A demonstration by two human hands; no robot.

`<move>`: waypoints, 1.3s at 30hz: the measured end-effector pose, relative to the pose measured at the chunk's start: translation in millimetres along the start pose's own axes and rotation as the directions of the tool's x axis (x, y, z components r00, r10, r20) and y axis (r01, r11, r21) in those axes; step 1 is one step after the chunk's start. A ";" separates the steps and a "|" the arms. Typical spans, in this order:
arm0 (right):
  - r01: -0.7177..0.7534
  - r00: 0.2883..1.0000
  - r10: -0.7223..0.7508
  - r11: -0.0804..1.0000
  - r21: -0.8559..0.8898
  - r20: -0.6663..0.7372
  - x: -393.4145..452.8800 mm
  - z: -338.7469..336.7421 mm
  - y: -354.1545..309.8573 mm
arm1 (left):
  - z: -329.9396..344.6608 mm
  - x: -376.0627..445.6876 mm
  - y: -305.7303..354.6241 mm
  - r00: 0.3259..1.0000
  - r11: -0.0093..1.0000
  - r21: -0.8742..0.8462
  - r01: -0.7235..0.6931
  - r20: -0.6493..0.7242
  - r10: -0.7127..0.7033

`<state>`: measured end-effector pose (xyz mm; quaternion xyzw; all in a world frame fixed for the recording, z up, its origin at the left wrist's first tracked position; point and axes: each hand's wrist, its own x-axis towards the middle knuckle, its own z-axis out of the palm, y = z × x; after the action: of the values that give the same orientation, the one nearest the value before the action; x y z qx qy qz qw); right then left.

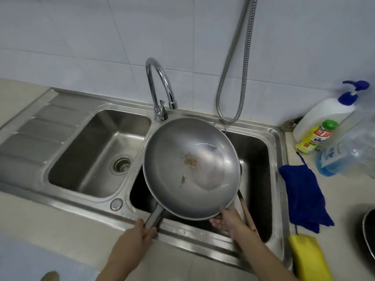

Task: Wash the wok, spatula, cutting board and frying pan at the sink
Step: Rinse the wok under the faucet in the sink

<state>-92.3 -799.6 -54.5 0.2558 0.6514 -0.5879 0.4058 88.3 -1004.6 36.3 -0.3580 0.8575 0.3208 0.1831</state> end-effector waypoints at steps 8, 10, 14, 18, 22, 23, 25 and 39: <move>-0.117 0.988 0.131 0.979 0.170 -0.079 28.5 38.7 6.0 | 11.4 -19.9 4.5 0.993 0.964 -0.265 -0.020 -0.118 -0.012; -0.113 0.990 0.127 0.974 0.195 -0.063 31.8 52.3 4.2 | 16.6 -21.6 6.5 0.986 0.971 -0.239 -0.029 -0.166 -0.011; -0.165 0.986 0.163 0.978 0.131 0.024 38.4 64.1 -0.9 | 18.7 -24.6 8.7 0.972 0.985 -0.169 -0.025 -0.236 -0.015; -0.185 0.981 0.182 0.982 0.030 0.067 47.7 72.0 -3.0 | 26.1 -29.1 12.3 0.963 0.994 -0.111 0.024 -0.263 -0.052; -0.195 0.977 0.197 0.980 -0.037 0.077 56.8 80.7 -5.6 | 31.3 -30.6 16.0 0.951 0.997 -0.061 0.056 -0.301 -0.071; -0.194 0.977 0.197 0.980 -0.052 0.085 58.7 82.8 -6.4 | 31.7 -30.2 16.4 0.948 0.997 -0.052 0.065 -0.309 -0.078; -0.187 0.975 0.195 0.979 -0.075 0.108 61.9 86.0 -7.9 | 33.2 -29.4 16.3 0.942 0.996 -0.036 0.080 -0.323 -0.087; -0.065 0.968 0.094 0.990 -0.128 0.231 46.1 21.9 -14.5 | 24.8 -23.8 5.5 0.962 0.977 0.207 0.040 -0.271 0.018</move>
<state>-124.0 -830.2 -84.3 0.1851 0.6216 -0.5574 0.5183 102.5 -972.9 33.6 -0.3820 0.9016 0.1749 0.1026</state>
